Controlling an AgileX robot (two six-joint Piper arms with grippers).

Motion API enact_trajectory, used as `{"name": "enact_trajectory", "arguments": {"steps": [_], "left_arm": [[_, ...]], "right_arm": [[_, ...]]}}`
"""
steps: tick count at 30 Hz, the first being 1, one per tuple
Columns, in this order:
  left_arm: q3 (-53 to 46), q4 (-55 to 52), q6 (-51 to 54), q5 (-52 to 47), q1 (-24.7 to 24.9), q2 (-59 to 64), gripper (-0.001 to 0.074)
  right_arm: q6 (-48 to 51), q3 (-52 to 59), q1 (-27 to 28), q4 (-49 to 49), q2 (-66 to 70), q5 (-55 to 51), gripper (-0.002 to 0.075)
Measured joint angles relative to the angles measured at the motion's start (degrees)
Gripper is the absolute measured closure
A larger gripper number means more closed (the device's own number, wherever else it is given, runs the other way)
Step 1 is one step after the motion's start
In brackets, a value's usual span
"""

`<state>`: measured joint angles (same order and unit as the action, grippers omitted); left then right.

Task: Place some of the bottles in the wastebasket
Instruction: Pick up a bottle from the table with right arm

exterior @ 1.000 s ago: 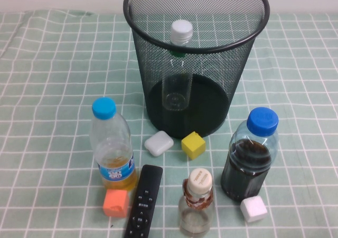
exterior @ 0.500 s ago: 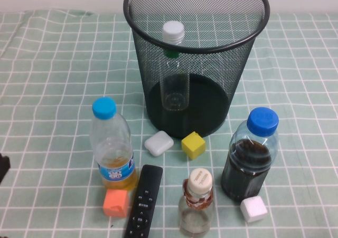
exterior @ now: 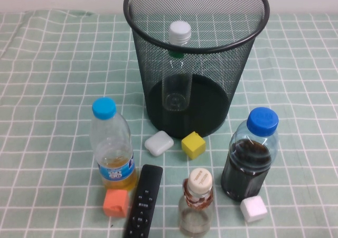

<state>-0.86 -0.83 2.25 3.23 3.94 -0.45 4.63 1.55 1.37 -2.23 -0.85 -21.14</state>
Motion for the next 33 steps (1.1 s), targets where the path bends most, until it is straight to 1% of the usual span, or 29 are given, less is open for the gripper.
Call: {"name": "enact_trajectory", "arguments": {"steps": [4,11,13,33], "left_arm": [[-0.5,0.1,-1.1,-5.2,-0.1,0.0,0.0737],[-0.6,-0.4,-1.1,-20.0,0.0,0.0,0.0737],[-0.8,-0.5,-0.9,-22.8,0.0,0.0,0.0738],[-0.8,-0.6,-0.6,-23.2,0.0,0.0,0.0738]], "right_arm": [[0.0,0.0,0.0,0.0,0.0,0.0,0.0734],[0.0,0.0,0.0,0.0,0.0,0.0,0.0734],[0.0,0.0,0.0,0.0,0.0,0.0,0.0734],[0.0,0.0,0.0,0.0,0.0,0.0,0.0734]]}}
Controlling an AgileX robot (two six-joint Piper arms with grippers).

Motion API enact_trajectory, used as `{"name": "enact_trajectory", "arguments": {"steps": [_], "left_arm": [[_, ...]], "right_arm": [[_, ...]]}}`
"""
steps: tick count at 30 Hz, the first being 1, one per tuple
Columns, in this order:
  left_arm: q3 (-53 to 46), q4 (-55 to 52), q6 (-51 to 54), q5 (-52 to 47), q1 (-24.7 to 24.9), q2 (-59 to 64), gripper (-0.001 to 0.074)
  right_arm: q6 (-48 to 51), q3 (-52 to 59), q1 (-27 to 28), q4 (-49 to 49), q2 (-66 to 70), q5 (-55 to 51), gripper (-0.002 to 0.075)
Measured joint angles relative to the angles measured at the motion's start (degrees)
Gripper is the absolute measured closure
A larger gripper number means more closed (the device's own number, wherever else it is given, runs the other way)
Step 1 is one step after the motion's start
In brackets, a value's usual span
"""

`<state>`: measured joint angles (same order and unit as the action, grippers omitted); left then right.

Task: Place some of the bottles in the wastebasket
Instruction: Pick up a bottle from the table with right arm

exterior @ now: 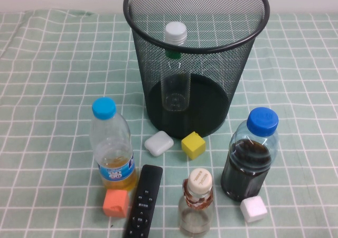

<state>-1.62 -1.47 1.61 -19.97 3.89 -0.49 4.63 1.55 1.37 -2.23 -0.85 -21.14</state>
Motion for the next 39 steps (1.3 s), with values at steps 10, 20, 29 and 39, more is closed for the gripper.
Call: {"name": "enact_trajectory", "arguments": {"steps": [10,20,29,39], "left_arm": [[0.0,0.0,0.0,0.0,0.0,0.0,0.0738],[0.0,0.0,0.0,0.0,0.0,0.0,0.0738],[0.0,0.0,0.0,0.0,0.0,0.0,0.0738],[0.0,0.0,0.1,0.0,0.0,0.0,0.0738]], "right_arm": [[0.0,0.0,0.0,0.0,0.0,0.0,0.0734],[0.0,0.0,0.0,0.0,0.0,0.0,0.0734],[0.0,0.0,0.0,1.1,0.0,1.2,0.0734],[-4.6,0.1,0.0,-19.4,0.0,15.0,0.0734]]}}
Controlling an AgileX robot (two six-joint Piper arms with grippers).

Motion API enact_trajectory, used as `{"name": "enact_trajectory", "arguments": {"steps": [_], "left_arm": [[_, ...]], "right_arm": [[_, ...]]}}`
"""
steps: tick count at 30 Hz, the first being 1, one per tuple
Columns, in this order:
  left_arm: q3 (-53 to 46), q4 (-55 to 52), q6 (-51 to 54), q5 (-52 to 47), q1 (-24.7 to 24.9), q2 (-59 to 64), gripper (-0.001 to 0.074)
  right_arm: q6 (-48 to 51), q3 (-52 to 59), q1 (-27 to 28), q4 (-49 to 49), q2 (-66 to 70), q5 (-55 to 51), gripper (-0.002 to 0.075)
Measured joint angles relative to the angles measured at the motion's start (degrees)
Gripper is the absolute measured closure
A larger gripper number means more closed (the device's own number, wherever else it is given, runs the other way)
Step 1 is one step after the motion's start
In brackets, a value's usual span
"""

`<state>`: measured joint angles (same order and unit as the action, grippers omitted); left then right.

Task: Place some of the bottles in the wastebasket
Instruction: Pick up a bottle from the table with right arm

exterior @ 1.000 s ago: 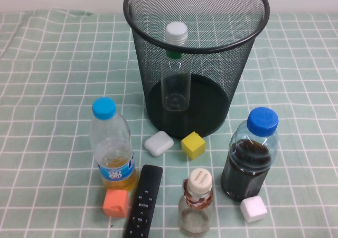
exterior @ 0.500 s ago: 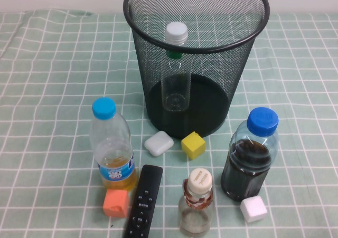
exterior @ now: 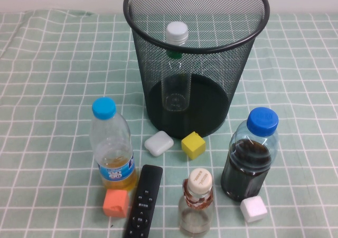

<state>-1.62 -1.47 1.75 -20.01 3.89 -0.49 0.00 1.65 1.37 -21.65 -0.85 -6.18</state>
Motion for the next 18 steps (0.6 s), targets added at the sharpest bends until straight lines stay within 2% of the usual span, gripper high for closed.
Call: {"name": "enact_trajectory", "arguments": {"steps": [3,6,11,16,18], "left_arm": [[0.0,0.0,0.0,0.0,0.0,0.0,0.0738],[0.0,0.0,0.0,0.0,0.0,0.0,0.0738],[0.0,0.0,0.0,0.0,0.0,0.0,0.0738],[0.0,0.0,0.0,0.0,0.0,0.0,0.0738],[0.0,0.0,0.0,0.0,0.0,0.0,0.0738]], "right_arm": [[-0.5,0.0,0.0,-3.6,0.0,2.9,0.0734],[-1.4,-0.8,0.0,-6.9,0.0,0.5,0.0734],[-1.0,-13.4,0.0,-7.0,7.2,-17.6,0.0734],[0.5,-29.8,0.0,-0.3,22.3,-41.5,0.0734],[2.0,-34.1,0.0,2.5,27.4,-47.6,0.0734]]}}
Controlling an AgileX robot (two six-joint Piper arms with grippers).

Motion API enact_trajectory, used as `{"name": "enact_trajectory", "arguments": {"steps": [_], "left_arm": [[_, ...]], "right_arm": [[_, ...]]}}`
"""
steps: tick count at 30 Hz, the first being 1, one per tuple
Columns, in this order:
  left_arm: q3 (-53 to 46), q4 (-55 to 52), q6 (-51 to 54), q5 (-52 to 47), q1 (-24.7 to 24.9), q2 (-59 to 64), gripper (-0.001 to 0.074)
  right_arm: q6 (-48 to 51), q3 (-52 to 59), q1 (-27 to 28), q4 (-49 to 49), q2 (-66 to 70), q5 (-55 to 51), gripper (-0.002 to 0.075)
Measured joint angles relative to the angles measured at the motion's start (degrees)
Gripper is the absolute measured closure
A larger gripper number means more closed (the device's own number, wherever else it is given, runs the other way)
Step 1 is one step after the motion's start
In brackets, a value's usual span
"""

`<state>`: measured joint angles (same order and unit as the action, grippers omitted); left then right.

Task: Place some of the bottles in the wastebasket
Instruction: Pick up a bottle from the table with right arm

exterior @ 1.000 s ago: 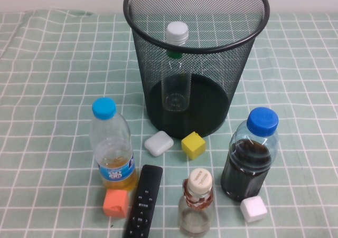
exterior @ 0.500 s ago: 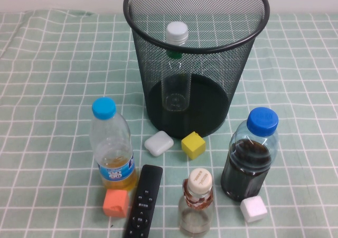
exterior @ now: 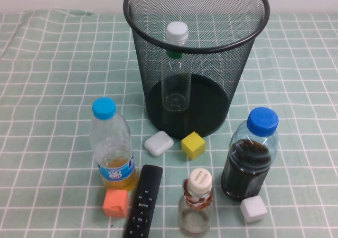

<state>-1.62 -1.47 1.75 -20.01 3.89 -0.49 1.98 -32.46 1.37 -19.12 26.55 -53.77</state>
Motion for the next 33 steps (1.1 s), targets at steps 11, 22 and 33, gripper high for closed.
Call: {"name": "enact_trajectory", "arguments": {"steps": [11,22,33], "left_arm": [[0.0,0.0,0.0,0.0,0.0,0.0,0.0738],[0.0,0.0,0.0,-0.1,0.0,0.0,0.0739],[0.0,0.0,0.0,-0.1,0.0,0.0,0.0739]], "right_arm": [[7.1,-8.9,-2.3,-4.3,17.4,-4.5,0.0734],[8.1,-14.9,-29.6,-3.1,28.7,-0.9,0.0734],[6.3,-26.7,-52.3,7.9,41.4,3.9,0.0608]]}}
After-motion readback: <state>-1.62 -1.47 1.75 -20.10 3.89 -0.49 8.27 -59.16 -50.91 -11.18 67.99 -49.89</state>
